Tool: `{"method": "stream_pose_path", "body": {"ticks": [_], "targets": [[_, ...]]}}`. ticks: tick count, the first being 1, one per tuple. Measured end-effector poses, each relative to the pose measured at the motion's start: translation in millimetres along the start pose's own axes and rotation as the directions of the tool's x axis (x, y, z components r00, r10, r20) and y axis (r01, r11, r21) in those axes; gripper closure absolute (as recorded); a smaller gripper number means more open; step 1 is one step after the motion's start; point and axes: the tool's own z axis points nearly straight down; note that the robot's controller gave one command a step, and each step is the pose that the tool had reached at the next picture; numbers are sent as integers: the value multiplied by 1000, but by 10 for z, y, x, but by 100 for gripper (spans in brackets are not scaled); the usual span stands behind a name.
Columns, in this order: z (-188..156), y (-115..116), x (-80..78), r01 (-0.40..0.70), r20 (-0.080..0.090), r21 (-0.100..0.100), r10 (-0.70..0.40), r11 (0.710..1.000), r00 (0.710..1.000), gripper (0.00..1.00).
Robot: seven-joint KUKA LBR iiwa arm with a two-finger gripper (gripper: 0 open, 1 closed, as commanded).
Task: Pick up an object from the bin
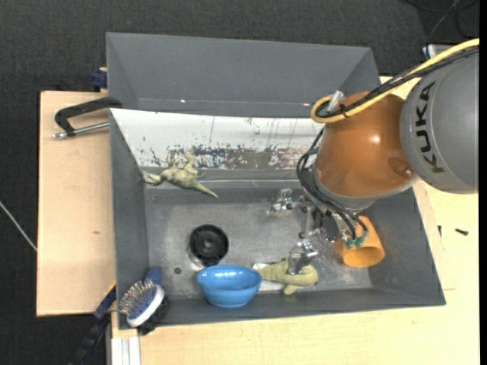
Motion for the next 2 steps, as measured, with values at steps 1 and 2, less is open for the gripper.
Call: {"method": "stream_pose_path", "body": {"ticks": [1,2], "targets": [[947,-156,-6,299,2,5,-299,954,954,0],[931,-150,-31,299,12,8,-299,954,954,100]]}}
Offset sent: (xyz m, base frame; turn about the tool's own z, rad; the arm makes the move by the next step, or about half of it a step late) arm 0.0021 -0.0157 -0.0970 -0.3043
